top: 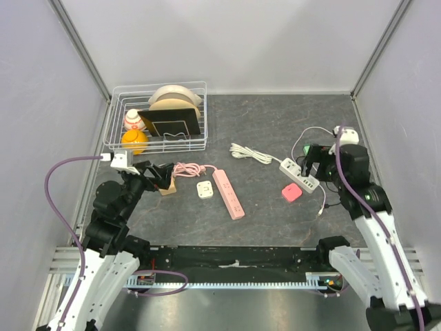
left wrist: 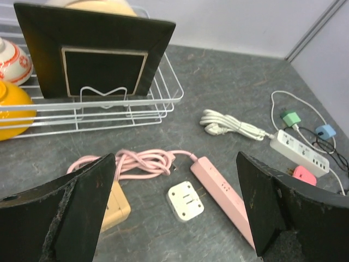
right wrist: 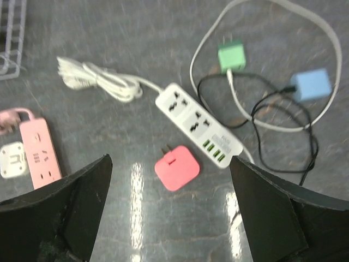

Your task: Insert the plug

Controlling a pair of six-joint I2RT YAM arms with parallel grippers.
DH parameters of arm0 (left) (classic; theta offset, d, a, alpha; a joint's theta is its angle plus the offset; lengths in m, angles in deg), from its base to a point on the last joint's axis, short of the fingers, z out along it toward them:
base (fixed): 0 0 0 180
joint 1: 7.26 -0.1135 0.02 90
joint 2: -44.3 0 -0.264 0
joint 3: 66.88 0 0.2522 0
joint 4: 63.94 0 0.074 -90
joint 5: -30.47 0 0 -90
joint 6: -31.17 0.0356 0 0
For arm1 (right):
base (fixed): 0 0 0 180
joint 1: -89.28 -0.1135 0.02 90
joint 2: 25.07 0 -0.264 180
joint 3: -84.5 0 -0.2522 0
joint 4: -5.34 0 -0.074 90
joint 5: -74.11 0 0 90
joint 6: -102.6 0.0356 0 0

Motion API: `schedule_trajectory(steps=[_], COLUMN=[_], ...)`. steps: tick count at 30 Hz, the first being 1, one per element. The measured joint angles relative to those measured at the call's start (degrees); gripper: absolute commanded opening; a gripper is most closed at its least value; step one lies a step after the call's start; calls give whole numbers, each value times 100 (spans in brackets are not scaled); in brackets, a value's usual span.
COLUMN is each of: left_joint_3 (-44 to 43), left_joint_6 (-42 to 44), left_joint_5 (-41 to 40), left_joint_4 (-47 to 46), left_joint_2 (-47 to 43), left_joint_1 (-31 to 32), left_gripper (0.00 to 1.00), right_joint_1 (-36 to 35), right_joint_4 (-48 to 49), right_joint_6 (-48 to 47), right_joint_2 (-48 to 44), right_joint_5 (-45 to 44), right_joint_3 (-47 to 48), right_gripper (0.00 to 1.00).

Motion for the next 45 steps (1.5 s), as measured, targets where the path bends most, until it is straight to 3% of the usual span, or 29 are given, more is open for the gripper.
schedule_trajectory(steps=[10,23,38,45], left_joint_3=[0,0,0,0], left_joint_6=[4,2,2,2], left_joint_5=[11,409,522,592], left_joint_4=[372,369,369,369], left_joint_2=[13,258,273,282], left_joint_1=[0,0,0,0], left_gripper=[100,100,100,100], right_joint_1=[-20,-664,-763,-962], right_joint_4=[-509,35,745,855], right_joint_6=[570,874,494,385], right_joint_2=[1661,3077,3816,4015], right_joint_5=[164,0,-87,262], right_joint_3=[20,-831,-824,-796], right_gripper=[98,98,98,98])
